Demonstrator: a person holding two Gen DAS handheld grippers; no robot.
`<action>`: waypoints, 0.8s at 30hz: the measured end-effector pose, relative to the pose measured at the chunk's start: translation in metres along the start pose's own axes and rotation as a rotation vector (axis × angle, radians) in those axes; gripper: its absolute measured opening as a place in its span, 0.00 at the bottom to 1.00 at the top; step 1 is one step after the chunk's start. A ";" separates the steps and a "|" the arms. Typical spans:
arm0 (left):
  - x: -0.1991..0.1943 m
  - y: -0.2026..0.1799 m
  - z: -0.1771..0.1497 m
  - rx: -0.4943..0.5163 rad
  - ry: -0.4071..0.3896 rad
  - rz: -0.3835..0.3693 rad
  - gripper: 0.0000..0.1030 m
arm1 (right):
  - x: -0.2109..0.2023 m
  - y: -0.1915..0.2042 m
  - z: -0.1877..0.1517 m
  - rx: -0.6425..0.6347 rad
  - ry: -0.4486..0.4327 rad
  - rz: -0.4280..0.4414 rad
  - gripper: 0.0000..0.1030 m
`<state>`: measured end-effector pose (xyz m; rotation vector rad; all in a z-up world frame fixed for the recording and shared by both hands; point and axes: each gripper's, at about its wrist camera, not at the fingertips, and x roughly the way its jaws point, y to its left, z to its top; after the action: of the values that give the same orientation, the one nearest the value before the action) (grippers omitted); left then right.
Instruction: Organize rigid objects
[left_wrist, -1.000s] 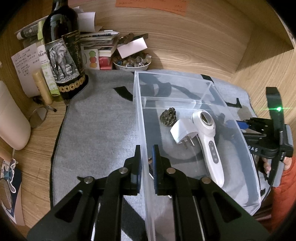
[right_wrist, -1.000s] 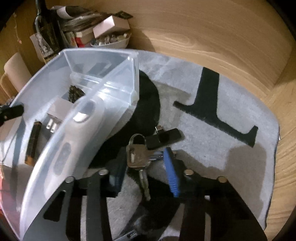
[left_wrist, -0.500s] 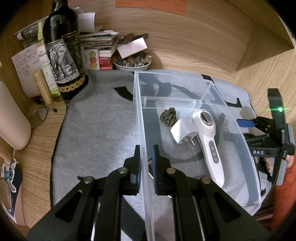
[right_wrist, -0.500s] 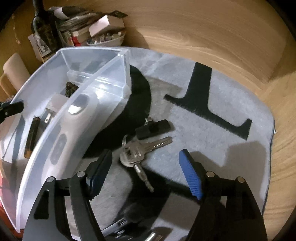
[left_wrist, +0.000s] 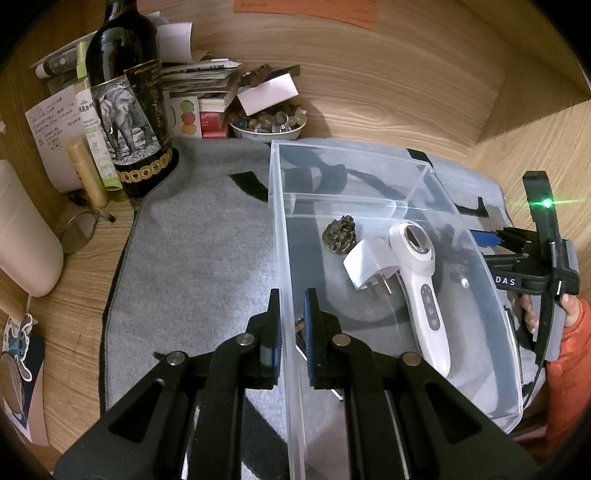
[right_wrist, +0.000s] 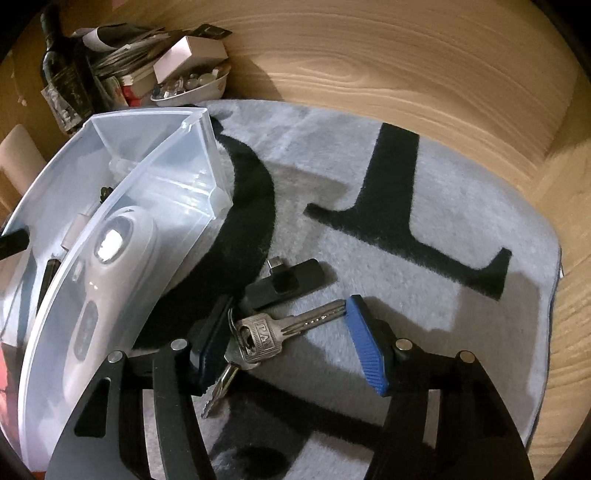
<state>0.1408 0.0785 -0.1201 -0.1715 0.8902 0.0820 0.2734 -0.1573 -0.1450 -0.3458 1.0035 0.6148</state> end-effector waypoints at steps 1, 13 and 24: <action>0.000 0.000 0.000 0.001 0.000 0.001 0.09 | -0.003 0.001 -0.001 0.004 -0.004 0.001 0.56; 0.001 0.002 0.000 0.002 -0.001 -0.009 0.09 | -0.091 0.020 0.006 0.020 -0.238 -0.022 0.56; 0.000 0.004 -0.003 0.011 -0.011 -0.022 0.08 | -0.160 0.065 0.027 -0.066 -0.430 0.000 0.56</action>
<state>0.1381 0.0815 -0.1225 -0.1705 0.8779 0.0569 0.1881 -0.1430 0.0069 -0.2561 0.5719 0.6881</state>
